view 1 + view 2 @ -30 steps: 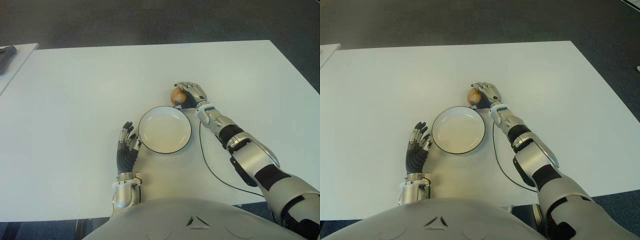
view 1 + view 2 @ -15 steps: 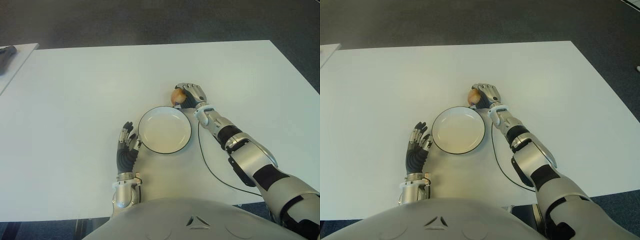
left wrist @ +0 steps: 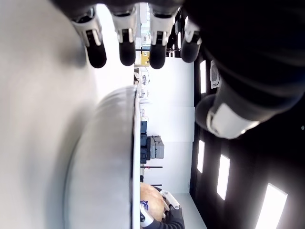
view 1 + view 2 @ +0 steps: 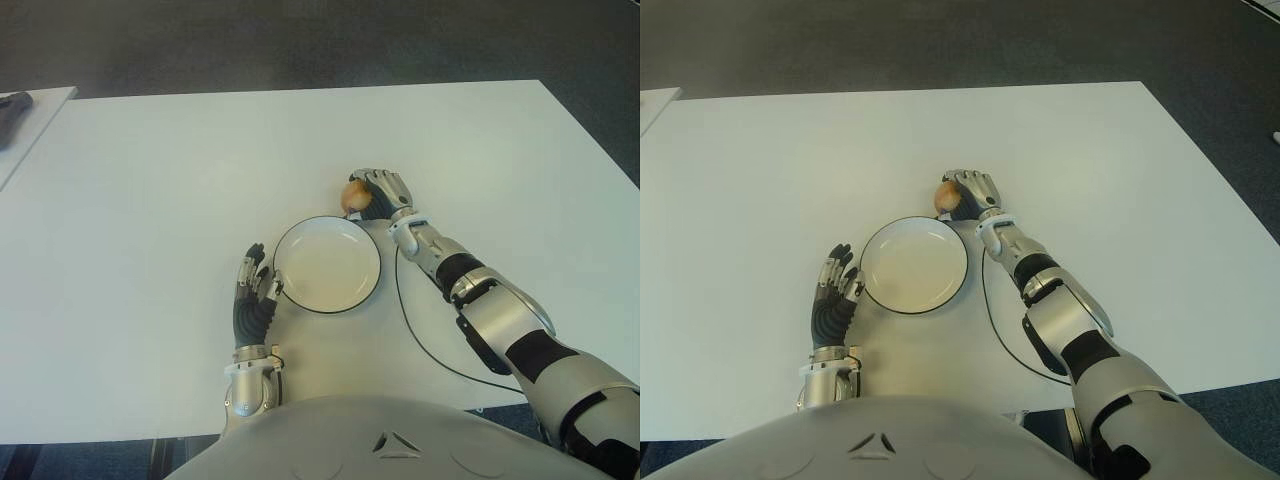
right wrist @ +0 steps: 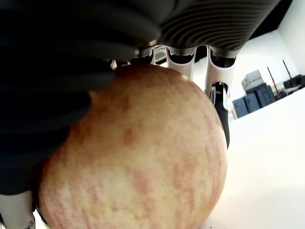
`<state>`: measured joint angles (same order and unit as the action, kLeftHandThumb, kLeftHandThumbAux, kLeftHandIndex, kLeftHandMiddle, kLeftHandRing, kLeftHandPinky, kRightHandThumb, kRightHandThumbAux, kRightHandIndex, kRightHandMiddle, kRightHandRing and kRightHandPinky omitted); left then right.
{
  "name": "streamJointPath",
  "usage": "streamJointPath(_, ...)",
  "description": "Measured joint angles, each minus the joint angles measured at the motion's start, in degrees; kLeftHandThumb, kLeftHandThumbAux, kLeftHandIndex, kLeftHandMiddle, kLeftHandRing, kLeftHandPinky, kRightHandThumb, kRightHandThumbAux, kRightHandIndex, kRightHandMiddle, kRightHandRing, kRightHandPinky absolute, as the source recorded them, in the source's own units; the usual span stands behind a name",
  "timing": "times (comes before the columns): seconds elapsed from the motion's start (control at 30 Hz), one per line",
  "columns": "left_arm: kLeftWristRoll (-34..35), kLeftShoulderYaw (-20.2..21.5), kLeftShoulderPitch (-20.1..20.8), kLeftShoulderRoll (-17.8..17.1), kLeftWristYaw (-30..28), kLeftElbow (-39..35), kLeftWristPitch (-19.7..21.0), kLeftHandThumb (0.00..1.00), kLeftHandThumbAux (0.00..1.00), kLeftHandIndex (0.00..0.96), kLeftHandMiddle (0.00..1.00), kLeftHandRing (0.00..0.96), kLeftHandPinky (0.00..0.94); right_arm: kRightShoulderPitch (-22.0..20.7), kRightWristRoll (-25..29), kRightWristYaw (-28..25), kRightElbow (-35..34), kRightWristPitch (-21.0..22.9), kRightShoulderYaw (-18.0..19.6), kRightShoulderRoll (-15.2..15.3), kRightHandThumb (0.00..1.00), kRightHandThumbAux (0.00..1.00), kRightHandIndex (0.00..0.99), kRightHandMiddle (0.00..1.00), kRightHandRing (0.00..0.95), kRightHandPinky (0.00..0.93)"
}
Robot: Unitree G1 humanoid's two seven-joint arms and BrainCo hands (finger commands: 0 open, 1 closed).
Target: Put the apples into the plate.
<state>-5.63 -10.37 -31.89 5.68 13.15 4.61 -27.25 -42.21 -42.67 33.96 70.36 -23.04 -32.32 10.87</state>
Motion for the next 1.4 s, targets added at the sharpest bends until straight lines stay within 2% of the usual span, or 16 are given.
streamJointPath(0.33,0.0,0.0,0.0,0.0,0.0,0.0,0.0,0.262,0.623,0.105,0.107,0.104,0.153,0.0,0.0,0.4,0.1,-0.2,-0.3,0.0,0.709,0.718,0.436,0.996,0.895,0.891)
streamJointPath(1.4,0.2,0.3,0.1,0.0,0.0,0.3,-0.4,0.281,0.628,0.122,0.137,0.142,0.191,-0.8,1.2,-1.0,0.4,-1.4,0.2,-0.2,0.711,0.716,0.437,0.979,0.893,0.891)
